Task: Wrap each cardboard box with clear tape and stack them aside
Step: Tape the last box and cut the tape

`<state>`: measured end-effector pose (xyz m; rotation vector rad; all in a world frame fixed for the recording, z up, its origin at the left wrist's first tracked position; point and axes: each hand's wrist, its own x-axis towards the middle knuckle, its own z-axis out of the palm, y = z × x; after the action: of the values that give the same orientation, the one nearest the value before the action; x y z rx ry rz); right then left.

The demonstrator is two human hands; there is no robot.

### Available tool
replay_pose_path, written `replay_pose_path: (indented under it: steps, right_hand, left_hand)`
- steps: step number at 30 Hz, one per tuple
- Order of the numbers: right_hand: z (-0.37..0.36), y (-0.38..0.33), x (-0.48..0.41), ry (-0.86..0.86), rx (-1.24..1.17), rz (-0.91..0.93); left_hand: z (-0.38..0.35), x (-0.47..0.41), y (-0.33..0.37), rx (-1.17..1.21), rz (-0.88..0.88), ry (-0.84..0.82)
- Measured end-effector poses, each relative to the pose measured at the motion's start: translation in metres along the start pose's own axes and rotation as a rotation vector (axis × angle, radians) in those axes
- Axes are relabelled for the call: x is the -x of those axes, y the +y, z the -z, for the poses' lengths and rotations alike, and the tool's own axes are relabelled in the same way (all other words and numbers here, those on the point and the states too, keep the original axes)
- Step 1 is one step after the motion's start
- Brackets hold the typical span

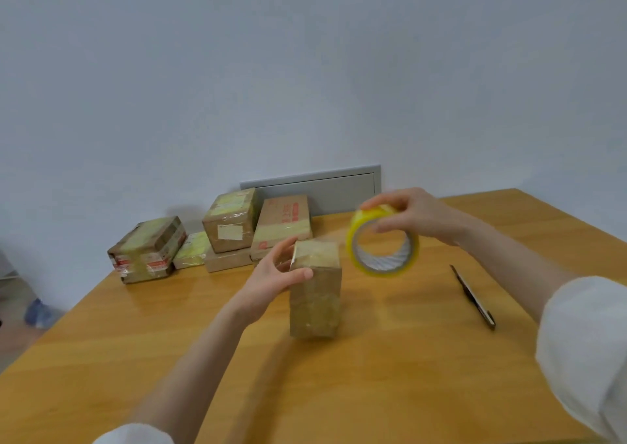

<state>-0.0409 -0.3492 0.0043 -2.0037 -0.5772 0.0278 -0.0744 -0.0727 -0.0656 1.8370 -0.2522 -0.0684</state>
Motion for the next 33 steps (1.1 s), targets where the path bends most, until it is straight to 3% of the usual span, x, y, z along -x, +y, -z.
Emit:
replay_pose_path:
  steps: [3, 15, 18, 21, 22, 27, 33]
  right_hand:
    - [-0.005, 0.026, 0.009, -0.051, 0.007, -0.087]
    - [-0.036, 0.036, 0.003, -0.04, 0.004, -0.08]
    - [-0.048, 0.039, 0.004, -0.053, -0.018, -0.081]
    - [-0.056, 0.038, 0.006, -0.054, -0.049, -0.081]
    - [-0.057, 0.038, 0.006, -0.051, -0.05, -0.076]
    - [-0.063, 0.038, 0.008, -0.033, -0.067, -0.04]
    - [-0.063, 0.034, 0.013, -0.028, -0.052, -0.037]
  left_hand:
    - [0.006, 0.0, -0.006, -0.017, 0.002, -0.01]
    - [0.014, 0.011, -0.008, -0.028, -0.025, -0.054]
    - [0.017, 0.015, 0.009, -0.336, -0.073, -0.063]
    - [0.002, 0.015, 0.025, -1.116, -0.159, -0.018]
    - [-0.007, 0.017, 0.027, -1.269, -0.17, -0.008]
    - [-0.023, 0.018, 0.023, -1.336, -0.105, -0.007]
    - [-0.019, 0.009, 0.051, -1.399, -0.058, -0.155]
